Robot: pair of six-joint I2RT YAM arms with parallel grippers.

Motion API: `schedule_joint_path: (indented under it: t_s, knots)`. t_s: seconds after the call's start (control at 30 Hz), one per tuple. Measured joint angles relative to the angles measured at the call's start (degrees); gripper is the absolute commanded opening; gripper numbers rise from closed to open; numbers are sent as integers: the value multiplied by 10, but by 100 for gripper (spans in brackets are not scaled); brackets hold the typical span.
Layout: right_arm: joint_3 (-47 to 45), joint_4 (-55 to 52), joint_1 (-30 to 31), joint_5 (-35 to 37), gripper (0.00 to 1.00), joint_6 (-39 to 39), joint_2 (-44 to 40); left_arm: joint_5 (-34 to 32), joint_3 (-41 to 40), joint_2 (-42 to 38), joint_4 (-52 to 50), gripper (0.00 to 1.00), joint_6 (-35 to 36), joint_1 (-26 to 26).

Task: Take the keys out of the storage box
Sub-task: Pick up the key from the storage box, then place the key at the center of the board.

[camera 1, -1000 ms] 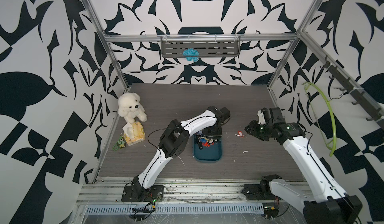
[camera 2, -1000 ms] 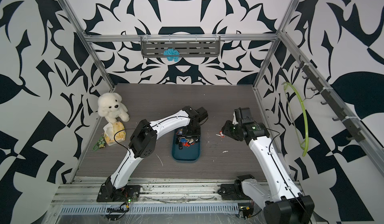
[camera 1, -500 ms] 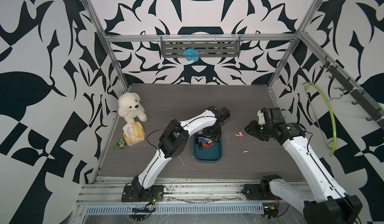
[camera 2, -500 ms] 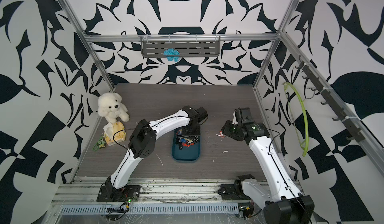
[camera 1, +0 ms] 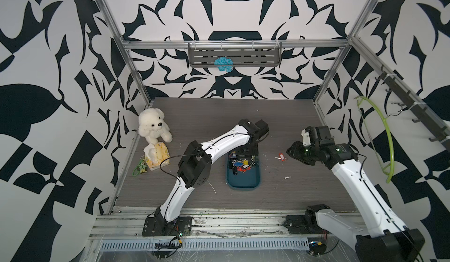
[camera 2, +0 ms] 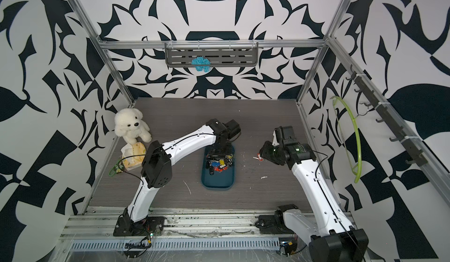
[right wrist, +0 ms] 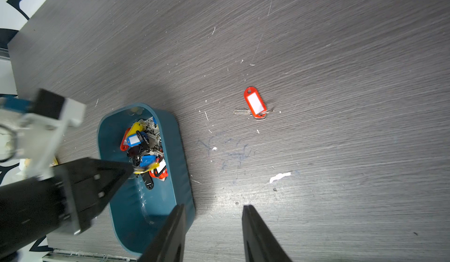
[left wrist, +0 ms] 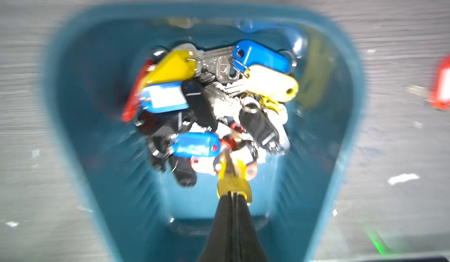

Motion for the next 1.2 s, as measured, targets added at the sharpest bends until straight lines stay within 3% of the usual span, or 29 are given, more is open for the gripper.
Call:
schedule_joint_path:
  t_s: [0.13, 0.27, 0.5, 0.8, 1.07, 1.1, 1.2]
  knots:
    - [1, -7, 0, -14, 44, 0, 11, -3, -38, -78, 1, 0, 2, 16]
    - [9, -17, 16, -27, 48, -3, 28, -4, -117, -183, 4, 0, 3, 79]
    - [67, -21, 144, -34, 56, -10, 91, -23, -229, -320, 5, 0, 23, 220]
    - [94, 8, 207, -49, 56, 11, 195, 16, -365, -323, 52, 0, 47, 270]
    - [146, 5, 271, -60, 53, -1, 329, 39, -393, -278, 106, 0, 54, 284]
    - [152, 2, 275, -61, 53, -3, 342, 41, -393, -273, 112, 3, 55, 284]
    - [174, -9, 277, -57, 55, -10, 370, 44, -393, -261, 124, 40, 59, 285]
